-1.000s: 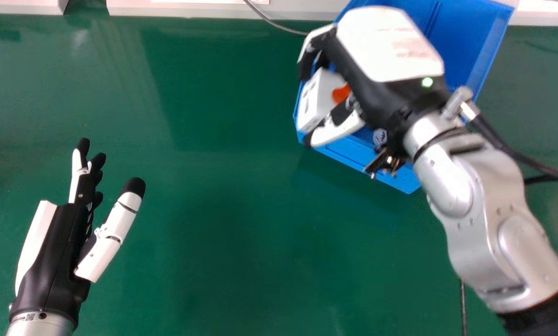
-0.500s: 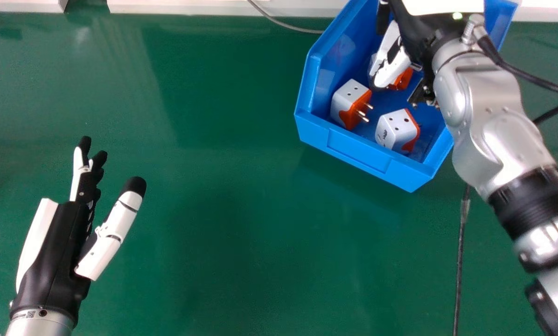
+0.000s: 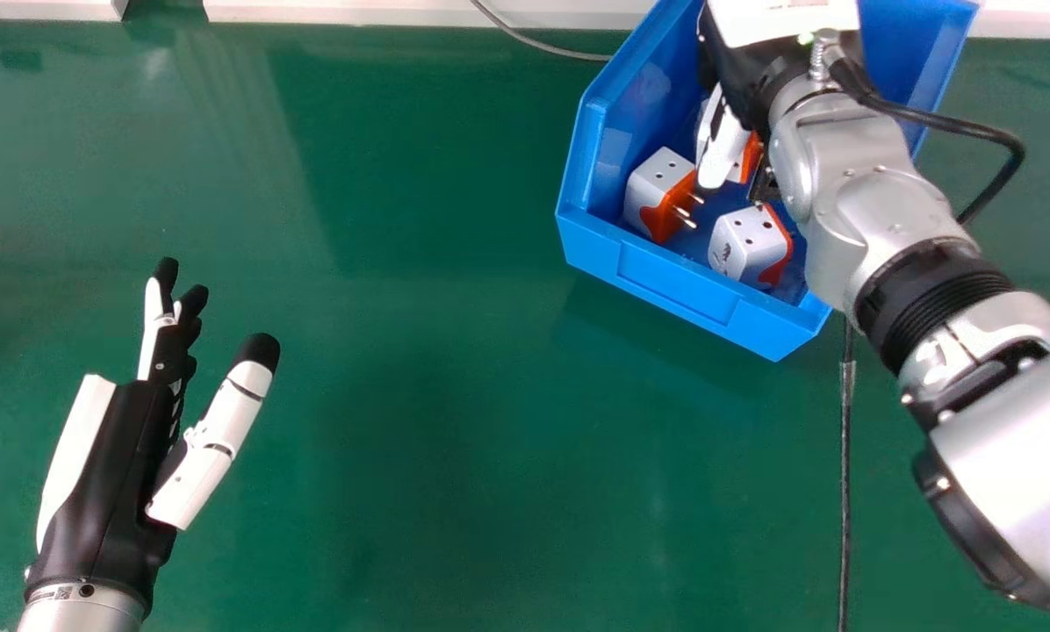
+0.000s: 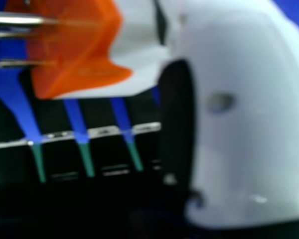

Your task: Pick all objects and put in blue box

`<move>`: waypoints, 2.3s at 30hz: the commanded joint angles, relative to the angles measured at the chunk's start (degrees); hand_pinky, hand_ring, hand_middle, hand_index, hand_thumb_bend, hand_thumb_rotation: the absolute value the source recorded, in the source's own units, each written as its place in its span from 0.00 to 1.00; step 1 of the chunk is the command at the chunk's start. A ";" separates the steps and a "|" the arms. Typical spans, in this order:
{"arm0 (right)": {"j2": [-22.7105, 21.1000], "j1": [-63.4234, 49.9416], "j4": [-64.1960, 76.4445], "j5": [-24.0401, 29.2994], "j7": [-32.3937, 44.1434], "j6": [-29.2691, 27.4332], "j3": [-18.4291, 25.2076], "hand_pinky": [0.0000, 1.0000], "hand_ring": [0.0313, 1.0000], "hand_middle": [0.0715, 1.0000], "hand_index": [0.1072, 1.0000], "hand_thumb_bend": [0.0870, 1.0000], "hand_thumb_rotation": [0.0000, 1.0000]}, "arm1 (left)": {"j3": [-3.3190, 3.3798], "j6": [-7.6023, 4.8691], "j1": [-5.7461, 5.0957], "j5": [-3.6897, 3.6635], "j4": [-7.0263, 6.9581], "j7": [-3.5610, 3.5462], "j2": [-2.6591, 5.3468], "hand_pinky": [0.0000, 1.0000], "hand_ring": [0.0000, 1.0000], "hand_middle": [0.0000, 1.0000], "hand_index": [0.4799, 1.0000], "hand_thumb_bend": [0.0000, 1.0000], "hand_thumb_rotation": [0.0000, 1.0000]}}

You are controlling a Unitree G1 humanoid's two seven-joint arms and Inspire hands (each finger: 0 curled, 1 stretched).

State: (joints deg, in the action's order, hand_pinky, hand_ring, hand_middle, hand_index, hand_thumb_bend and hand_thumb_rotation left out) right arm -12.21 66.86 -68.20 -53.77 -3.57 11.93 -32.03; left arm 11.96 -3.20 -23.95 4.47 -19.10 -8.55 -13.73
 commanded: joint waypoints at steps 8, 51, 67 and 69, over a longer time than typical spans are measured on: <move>0.70 3.89 -1.12 1.82 -1.17 2.40 -2.37 0.29 0.38 0.44 0.51 0.50 0.32 | -0.09 -0.07 0.43 -0.52 -0.94 0.17 0.32 0.95 0.99 1.00 1.00 0.47 0.80; -5.86 -39.01 70.48 5.01 0.39 14.76 7.60 0.80 0.94 0.98 0.92 0.48 0.48 | 1.15 -0.51 2.41 -1.05 2.35 0.09 -0.90 0.96 0.99 1.00 1.00 0.47 0.81; -5.05 -80.57 92.53 30.54 0.06 -18.19 16.64 1.00 1.00 1.00 1.00 0.36 0.85 | 3.02 -5.47 3.56 -1.92 9.01 0.26 -1.68 1.00 1.00 1.00 1.00 0.46 0.79; -4.84 -82.12 90.44 33.83 0.89 -22.18 17.12 1.00 1.00 1.00 1.00 0.35 0.90 | 3.25 -6.44 3.82 -2.38 10.06 0.46 -1.35 1.00 1.00 1.00 1.00 0.46 0.78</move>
State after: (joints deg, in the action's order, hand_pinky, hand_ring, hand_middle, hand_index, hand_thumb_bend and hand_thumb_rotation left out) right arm -17.09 -14.71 22.56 -22.05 -2.91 -7.09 -15.98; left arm 14.54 -7.74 -20.59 2.77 -9.22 -8.57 -14.96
